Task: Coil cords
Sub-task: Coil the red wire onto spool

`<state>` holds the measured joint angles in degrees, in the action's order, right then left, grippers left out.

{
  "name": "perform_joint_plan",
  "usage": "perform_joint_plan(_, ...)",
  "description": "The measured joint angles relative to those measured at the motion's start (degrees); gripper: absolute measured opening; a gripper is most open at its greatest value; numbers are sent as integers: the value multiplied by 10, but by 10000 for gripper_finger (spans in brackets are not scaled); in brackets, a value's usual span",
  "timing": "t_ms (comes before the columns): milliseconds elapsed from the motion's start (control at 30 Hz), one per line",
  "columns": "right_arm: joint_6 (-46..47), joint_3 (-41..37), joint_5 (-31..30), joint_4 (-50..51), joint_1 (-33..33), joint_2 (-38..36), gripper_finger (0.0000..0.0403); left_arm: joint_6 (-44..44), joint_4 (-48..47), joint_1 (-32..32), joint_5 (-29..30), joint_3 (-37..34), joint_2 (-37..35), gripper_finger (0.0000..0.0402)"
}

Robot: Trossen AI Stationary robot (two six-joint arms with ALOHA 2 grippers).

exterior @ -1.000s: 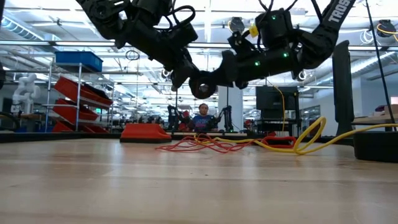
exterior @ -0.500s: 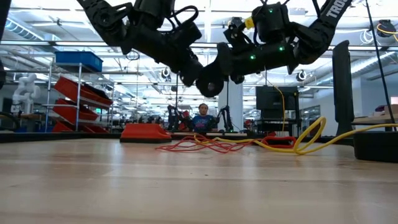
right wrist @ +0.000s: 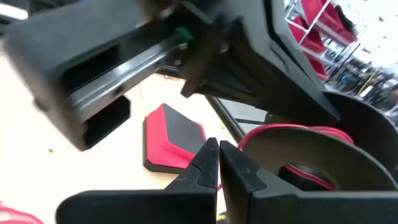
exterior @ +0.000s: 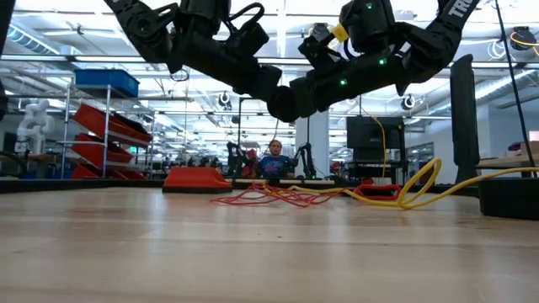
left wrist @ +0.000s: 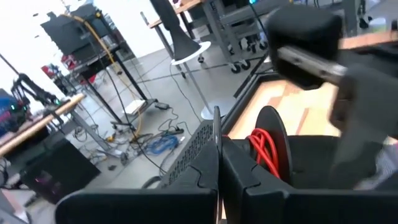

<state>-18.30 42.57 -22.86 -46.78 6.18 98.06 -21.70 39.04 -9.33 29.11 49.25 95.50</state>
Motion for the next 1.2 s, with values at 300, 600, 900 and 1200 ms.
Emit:
perform_joint_plan(300,-53,0,-63,-1,-16,0,41,85,28,-25,-57,0,-4,0)
perform_joint_plan(600,-85,-1,-107,-19,-34,0,90,139,26,-62,-118,0,-9,0)
perform_joint_plan(900,-57,-1,-102,-14,-35,0,101,138,18,-76,-154,0,-50,0)
perform_joint_plan(1200,-19,-1,-49,-16,-30,0,101,104,-76,-74,-156,0,-148,0)
